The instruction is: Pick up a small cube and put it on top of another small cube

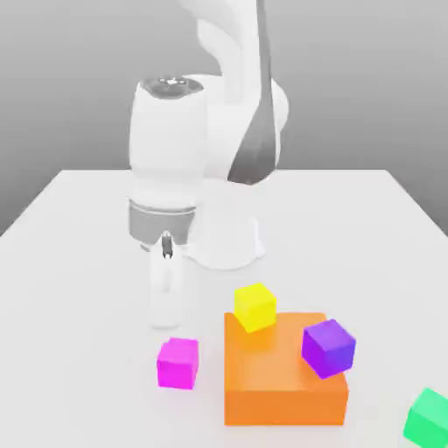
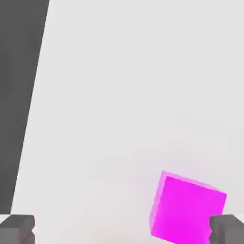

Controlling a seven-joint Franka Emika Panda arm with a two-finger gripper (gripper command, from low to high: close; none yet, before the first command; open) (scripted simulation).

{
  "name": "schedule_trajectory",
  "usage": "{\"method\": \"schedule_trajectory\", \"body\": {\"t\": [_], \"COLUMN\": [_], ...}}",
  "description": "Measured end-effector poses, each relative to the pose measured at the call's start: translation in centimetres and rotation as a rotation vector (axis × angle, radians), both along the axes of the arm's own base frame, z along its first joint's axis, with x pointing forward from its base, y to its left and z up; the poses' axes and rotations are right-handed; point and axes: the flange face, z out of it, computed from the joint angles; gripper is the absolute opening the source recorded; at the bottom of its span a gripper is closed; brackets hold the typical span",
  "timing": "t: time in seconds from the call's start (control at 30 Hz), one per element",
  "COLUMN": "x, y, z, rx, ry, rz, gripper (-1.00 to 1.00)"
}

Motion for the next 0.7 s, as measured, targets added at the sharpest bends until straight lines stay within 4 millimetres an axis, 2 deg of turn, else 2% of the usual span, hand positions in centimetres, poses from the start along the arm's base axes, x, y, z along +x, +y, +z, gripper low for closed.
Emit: {"method": "schedule_trajectory", "body": {"t": [0.1,0.47,0.5,0.7], "x": [-1.6,-1.8,-1.9,-2.0], "y": [0.2,0.4,0.4,0.4], "z": [-2.8,-9.3,-9.7,-9.8], "rx": [0.045,0.054,0.052,0.052], "ry": [0.034,0.040,0.042,0.040], "rz": [-0.118,-0.138,-0.138,-0.137], "gripper": [0.00,0.00,-1.00,-1.00]}}
